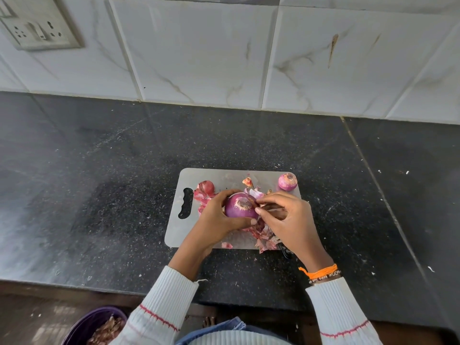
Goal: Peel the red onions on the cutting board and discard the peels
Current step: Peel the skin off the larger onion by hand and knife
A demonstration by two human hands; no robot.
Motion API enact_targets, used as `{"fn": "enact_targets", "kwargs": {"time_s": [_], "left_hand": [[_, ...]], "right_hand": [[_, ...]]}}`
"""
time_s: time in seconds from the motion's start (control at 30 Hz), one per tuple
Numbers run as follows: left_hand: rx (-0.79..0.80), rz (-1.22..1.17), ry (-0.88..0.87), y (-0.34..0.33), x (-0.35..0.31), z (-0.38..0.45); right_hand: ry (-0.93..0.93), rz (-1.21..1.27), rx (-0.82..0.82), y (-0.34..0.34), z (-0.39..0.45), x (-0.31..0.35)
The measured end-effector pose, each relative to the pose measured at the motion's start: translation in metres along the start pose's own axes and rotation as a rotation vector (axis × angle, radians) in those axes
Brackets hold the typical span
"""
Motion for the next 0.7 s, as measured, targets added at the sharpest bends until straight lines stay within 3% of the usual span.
{"fn": "enact_targets", "kwargs": {"time_s": [0.33,0.7], "left_hand": [[-0.012,0.242,-0.167,0.0025,-0.0044,0.0052],[-0.055,0.261,-0.186,0.0022,-0.0066,0.0046]], "right_hand": [[-0.012,0.036,0.029,-0.0046,-0.0016,-0.0019],[0.026,-0.004,-0.02,-0.0072,-0.0025,-0.0008]]}}
Point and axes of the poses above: each hand's wrist, its own z-axis towards the middle knuckle, its own y-axis out of the back of the hand, x = y × z, the point moved 6 cm from there along z, towards the middle knuckle, and after that the axes turned 10 degrees about -x, right-handed, at the moved point
